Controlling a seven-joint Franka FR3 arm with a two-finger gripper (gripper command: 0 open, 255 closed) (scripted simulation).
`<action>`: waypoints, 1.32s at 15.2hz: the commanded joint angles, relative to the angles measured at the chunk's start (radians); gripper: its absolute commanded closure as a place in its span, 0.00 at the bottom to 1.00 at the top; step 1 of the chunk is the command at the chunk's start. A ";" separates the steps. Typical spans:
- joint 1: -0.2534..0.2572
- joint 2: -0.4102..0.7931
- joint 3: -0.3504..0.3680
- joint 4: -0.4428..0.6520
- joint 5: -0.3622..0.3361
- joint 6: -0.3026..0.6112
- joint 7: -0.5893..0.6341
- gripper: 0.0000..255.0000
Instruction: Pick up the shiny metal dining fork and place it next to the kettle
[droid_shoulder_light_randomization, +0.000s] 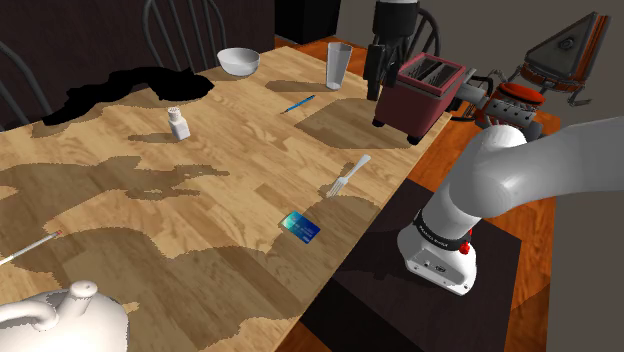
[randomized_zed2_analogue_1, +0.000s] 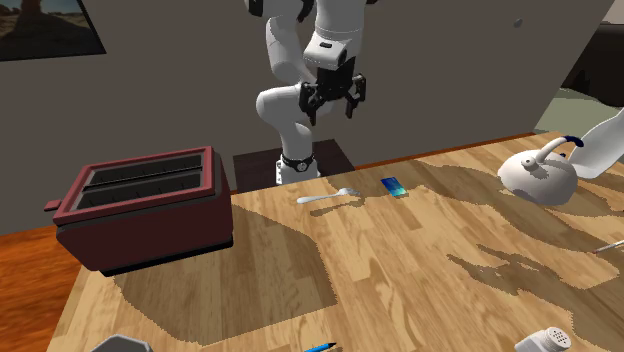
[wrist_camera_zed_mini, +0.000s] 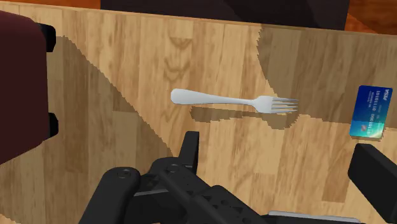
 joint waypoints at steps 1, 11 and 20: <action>0.000 0.000 0.000 0.000 0.000 0.000 0.000 0.00; 0.248 0.118 -0.188 -0.254 -0.163 0.312 -0.777 0.00; 0.374 0.258 -0.292 -0.402 -0.266 0.589 -1.205 0.00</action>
